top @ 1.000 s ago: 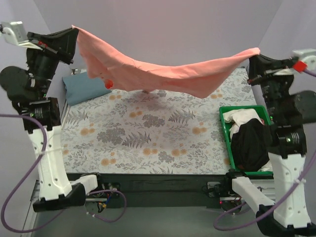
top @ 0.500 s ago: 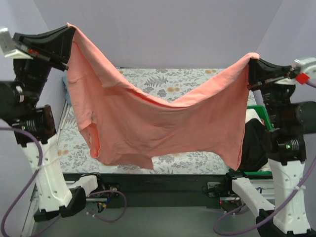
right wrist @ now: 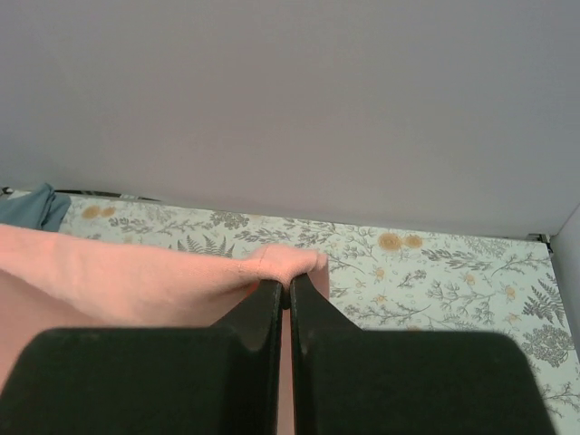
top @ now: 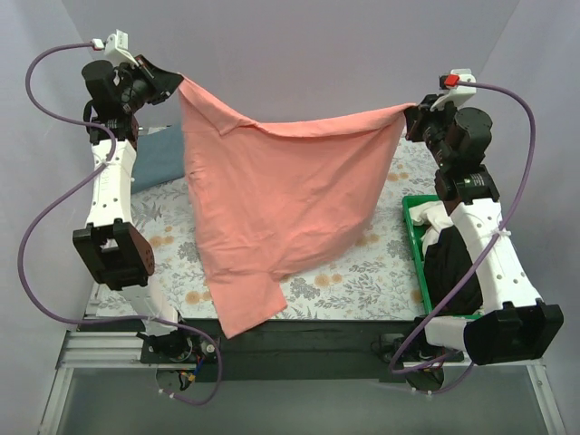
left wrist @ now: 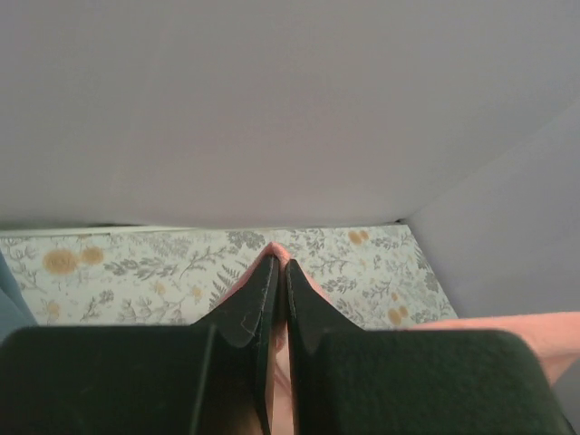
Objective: Fold and stack the t-shirts
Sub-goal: Flatten the tshirt out
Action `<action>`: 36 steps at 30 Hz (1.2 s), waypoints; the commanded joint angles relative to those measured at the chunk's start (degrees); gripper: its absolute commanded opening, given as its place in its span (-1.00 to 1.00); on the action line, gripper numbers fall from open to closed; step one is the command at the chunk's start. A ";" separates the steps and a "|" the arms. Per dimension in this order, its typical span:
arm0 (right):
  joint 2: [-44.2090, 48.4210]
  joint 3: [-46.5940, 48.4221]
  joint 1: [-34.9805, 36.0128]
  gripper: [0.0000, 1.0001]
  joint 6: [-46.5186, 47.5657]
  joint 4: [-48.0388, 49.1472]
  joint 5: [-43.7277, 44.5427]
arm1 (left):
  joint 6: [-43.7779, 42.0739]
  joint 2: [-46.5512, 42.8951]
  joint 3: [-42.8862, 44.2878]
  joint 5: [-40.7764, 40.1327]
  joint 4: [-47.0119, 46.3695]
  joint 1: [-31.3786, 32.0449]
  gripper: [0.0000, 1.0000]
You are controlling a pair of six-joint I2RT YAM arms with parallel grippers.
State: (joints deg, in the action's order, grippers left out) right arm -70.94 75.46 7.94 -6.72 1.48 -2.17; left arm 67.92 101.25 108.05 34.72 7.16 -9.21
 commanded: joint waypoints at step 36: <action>30.43 -7.17 -0.03 -0.97 1.71 5.46 1.91 | 0.45 -23.32 6.92 7.47 -5.83 -0.10 -1.00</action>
State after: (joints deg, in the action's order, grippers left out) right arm -38.24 68.38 7.94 -5.85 3.25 -2.81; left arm 66.08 72.66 116.25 41.82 3.38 -9.19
